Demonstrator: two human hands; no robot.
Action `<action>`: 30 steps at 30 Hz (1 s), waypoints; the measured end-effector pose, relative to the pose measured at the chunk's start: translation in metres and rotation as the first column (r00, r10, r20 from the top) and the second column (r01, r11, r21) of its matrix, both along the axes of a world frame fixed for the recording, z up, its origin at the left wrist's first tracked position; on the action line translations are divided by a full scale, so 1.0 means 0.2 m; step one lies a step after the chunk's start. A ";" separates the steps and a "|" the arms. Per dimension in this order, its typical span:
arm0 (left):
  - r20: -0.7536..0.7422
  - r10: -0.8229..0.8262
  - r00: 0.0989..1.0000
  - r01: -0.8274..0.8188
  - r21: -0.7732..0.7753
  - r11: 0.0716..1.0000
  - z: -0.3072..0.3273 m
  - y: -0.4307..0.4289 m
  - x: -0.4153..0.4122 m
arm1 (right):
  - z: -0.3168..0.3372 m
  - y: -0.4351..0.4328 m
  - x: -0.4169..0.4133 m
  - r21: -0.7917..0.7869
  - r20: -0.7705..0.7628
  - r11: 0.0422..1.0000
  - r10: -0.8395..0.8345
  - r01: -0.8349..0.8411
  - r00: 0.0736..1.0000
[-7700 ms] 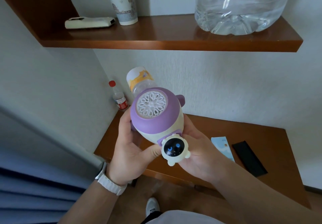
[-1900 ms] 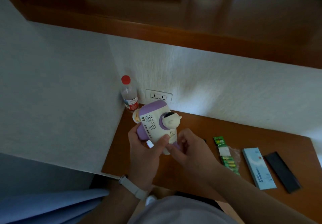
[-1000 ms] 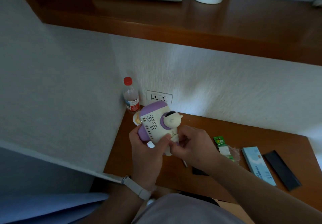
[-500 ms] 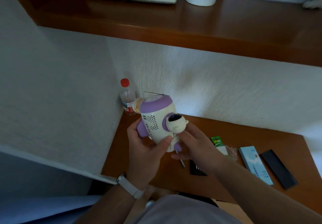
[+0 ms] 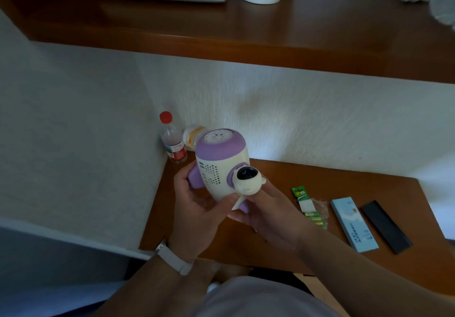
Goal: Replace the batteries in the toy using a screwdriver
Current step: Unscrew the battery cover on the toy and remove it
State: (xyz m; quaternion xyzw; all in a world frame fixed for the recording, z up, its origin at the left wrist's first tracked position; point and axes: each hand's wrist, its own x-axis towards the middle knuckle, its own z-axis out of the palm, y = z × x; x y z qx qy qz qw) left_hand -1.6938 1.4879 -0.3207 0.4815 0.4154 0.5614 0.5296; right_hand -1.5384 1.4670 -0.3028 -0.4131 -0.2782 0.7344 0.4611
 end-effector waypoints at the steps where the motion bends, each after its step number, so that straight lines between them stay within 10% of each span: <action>1: -0.001 0.004 1.000 -0.004 -0.008 1.000 0.00 0.00 0.00 | 0.00 0.00 0.00 -0.019 -0.015 1.000 0.003 -0.003 1.000; 18: -0.198 0.194 0.961 -0.229 -0.176 0.957 -0.22 -0.10 -0.05 | -0.09 -0.07 -0.03 -0.235 -0.285 0.957 0.101 -0.171 0.953; 30: -0.327 0.174 0.929 -0.230 -0.141 0.963 -0.24 -0.14 0.00 | -0.11 -0.07 -0.04 -0.413 -0.006 0.910 -0.055 0.047 0.998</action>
